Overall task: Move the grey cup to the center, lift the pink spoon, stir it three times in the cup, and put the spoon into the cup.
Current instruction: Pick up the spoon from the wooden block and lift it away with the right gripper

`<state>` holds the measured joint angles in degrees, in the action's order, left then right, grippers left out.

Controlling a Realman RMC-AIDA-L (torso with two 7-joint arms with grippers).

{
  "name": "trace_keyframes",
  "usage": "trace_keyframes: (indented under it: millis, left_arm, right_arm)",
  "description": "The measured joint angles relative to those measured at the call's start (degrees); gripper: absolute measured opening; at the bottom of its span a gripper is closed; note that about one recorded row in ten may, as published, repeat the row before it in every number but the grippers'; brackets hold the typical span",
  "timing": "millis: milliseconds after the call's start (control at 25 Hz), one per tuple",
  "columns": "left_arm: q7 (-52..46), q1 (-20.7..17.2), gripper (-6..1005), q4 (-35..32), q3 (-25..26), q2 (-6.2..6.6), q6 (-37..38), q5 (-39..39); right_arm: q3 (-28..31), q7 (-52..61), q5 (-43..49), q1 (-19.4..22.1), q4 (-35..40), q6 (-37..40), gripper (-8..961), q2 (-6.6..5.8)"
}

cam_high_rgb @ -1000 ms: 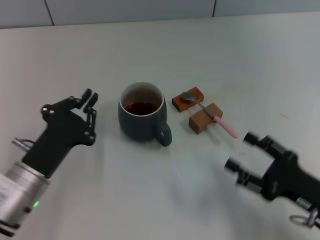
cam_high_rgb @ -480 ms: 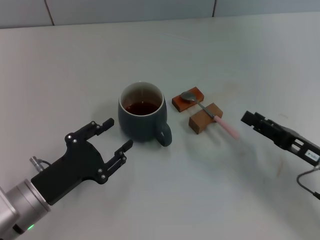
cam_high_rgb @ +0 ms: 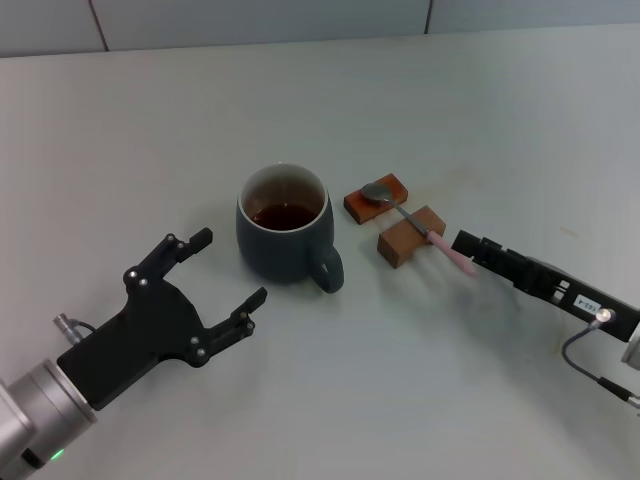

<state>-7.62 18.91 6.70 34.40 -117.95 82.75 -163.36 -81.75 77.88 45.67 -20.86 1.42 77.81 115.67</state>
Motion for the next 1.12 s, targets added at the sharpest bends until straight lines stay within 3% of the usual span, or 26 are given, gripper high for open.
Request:
trace_keyframes:
  millis: [160, 640, 1000, 1120]
  left_arm:
    - [0.24, -0.15, 855, 0.02, 0.06, -0.04, -0.04, 0.06]
    - [0.28, -0.37, 853, 0.07, 0.05, -0.09, -0.10, 0.13]
    - [0.28, -0.24, 851, 0.05, 0.05, -0.09, -0.14, 0.02]
    - [0.28, -0.30, 850, -0.09, 0.05, -0.09, -0.25, -0.03]
  right_arm:
    - [-0.58, 1.04, 0.89, -0.62, 0.95, -1.61, 836, 0.44]
    - [-1.37, 2.88, 1.18, -1.44, 1.39, -4.28, 835, 0.97]
    - [-1.52, 3.47, 1.20, -1.18, 2.27, -4.82, 665, 0.92]
    - [-1.67, 3.67, 1.34, -1.22, 2.49, -5.55, 522, 1.00]
